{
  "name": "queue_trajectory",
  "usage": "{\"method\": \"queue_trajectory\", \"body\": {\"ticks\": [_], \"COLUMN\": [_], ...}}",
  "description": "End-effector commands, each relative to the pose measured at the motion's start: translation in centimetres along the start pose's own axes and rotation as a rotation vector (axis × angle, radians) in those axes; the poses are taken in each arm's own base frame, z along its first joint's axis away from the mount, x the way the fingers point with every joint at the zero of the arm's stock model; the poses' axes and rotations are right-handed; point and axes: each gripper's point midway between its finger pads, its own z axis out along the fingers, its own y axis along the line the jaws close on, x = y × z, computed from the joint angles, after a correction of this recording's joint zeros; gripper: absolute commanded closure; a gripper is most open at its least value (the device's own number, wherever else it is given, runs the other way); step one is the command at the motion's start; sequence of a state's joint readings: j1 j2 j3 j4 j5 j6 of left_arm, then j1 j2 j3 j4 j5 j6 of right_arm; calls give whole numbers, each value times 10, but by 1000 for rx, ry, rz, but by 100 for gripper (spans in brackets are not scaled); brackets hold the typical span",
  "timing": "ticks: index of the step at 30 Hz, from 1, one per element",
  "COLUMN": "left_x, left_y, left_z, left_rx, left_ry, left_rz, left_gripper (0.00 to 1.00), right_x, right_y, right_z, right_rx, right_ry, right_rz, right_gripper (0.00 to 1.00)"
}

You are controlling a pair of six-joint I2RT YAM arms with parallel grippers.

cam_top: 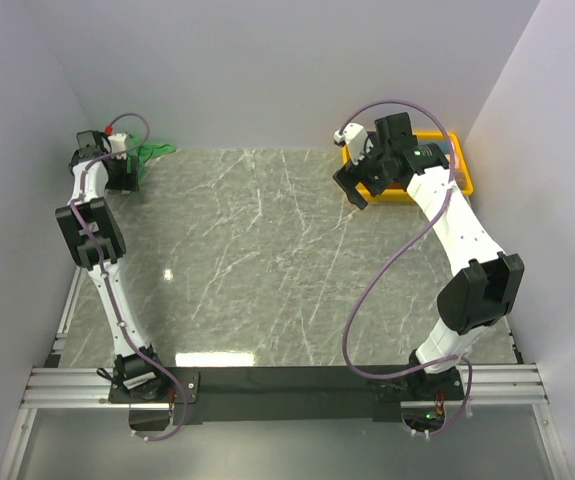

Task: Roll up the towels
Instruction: Move the towel to the center of the board

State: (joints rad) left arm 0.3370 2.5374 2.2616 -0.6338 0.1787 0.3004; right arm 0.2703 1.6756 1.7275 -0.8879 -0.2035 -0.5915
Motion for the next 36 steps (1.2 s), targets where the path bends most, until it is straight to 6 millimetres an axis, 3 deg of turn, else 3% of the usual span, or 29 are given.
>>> {"method": "queue_trajectory", "body": {"ticks": [1,4,7,11,13,16,17,18,19,20,22,23,24,26,27,29,31,32,33,36], "left_x": [-12,-4,6,14,15,14,-4,15,19,29,37,27,55,67,90,110,118,120,115,89], "left_y": [-2,-14,-25,-35,-41,-65,-73,-98,-112,-131,-174,-188,-223,-263,-305,-369,-404,-419,-431,-425], "left_z": [6,14,19,21,17,-4,-31,-38,-53,-84,-119,-155,-166,-212,-230,-276,-306,-323,-337,-345], "left_rx": [29,73,107,126,151,256,276,365,399,433,526,536,612,718,811,968,1060,1128,1159,1153], "left_ry": [-50,-23,12,43,55,58,14,48,52,58,36,-18,29,8,44,26,42,40,41,19], "left_rz": [38,49,81,113,125,137,157,187,219,250,352,405,458,507,571,660,636,632,619,548], "left_gripper": [20,28,42,90,100,100,100,100,100,100,100,100,100,100,100,99,78,56,41,38], "right_x": [-9,-8,-9,-9,-6,-3,-3,-2,-3,-3,0,2,5,12,16,24,32,35,38,43], "right_y": [-6,-5,-6,3,7,13,13,14,18,21,29,31,33,36,38,40,44,46,49,55], "right_z": [-26,-28,-30,-28,-28,-30,-32,-34,-35,-36,-35,-34,-34,-33,-33,-32,-30,-29,-28,-24], "right_rx": [41,43,60,19,3,-9,-11,-15,-29,-37,-77,-86,-97,-130,-144,-176,-208,-221,-242,-283], "right_ry": [-20,-17,-34,-37,-28,-33,-40,-44,-53,-58,-60,-61,-59,-58,-50,-37,-11,-1,9,28], "right_rz": [12,25,48,85,99,97,97,96,100,106,138,150,163,199,211,238,251,256,265,270], "right_gripper": [1,1,1,3,5,6,6,6,6,7,7,7,7,7,7,7,9,10,13,18]}}
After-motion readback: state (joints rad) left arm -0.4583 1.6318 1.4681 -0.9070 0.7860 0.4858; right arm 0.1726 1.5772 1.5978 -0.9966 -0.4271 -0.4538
